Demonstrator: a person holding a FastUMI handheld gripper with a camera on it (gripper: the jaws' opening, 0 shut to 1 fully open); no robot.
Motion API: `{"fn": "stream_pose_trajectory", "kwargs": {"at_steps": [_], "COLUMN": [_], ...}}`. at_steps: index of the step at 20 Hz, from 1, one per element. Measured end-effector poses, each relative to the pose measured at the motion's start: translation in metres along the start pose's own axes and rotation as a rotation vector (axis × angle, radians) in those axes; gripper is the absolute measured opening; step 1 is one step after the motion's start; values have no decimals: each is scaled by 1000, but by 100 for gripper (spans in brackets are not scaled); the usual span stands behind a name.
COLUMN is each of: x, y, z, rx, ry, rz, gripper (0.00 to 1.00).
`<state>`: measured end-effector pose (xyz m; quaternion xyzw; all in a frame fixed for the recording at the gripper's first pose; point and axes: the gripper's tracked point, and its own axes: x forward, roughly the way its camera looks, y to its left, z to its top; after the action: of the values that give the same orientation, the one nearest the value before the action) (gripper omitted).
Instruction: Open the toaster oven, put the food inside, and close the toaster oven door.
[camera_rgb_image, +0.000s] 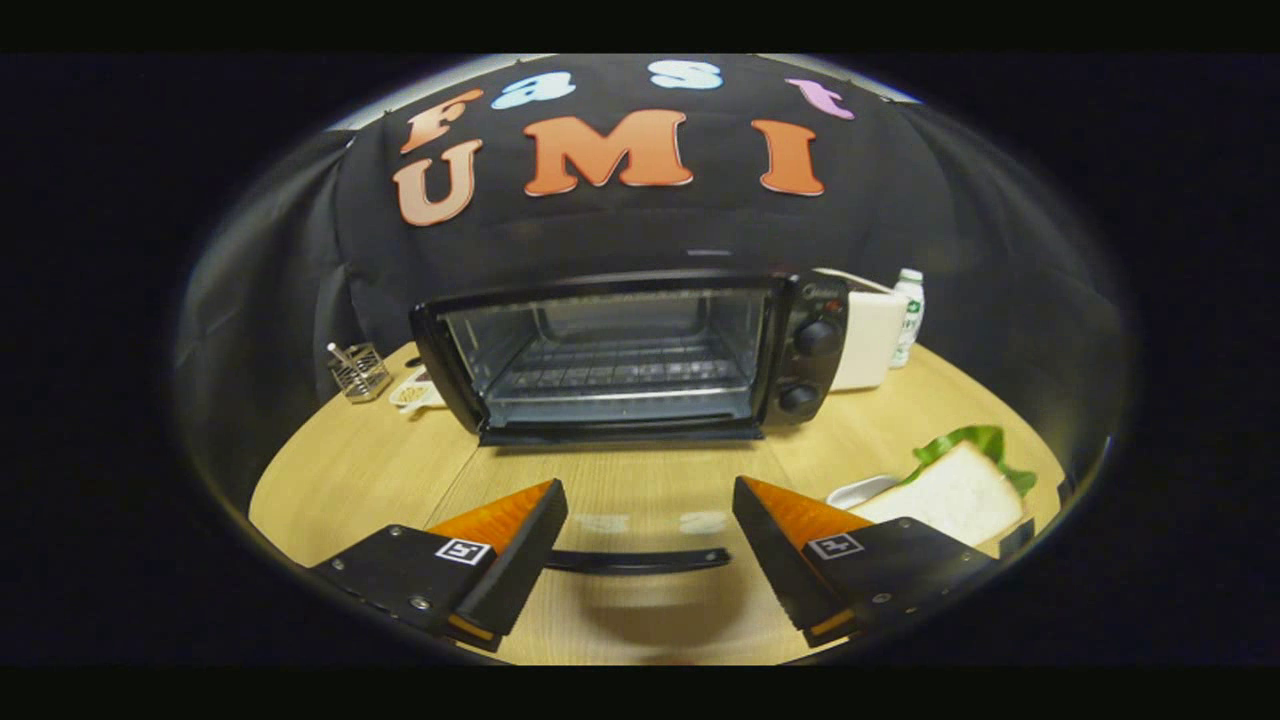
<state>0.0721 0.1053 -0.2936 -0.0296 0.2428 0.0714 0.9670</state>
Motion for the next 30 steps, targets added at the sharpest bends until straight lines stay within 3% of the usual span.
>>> {"fn": "stream_pose_trajectory", "kwargs": {"at_steps": [7, 11, 16, 21, 26, 30], "x": [-37, -51, -56, -51, -45, -31], "y": [-86, -133, -171, -183, -202, -202], "z": [81, 91, 75, 20, -34, -56], "rx": [-38, -39, -73, -35, -93, 14], "ry": [-142, -111, 46, 298, 468, 538], "rz": [-66, -93, -54, 54, 52, 91], "gripper": [99, 99, 99, 99, 99, 99]}}
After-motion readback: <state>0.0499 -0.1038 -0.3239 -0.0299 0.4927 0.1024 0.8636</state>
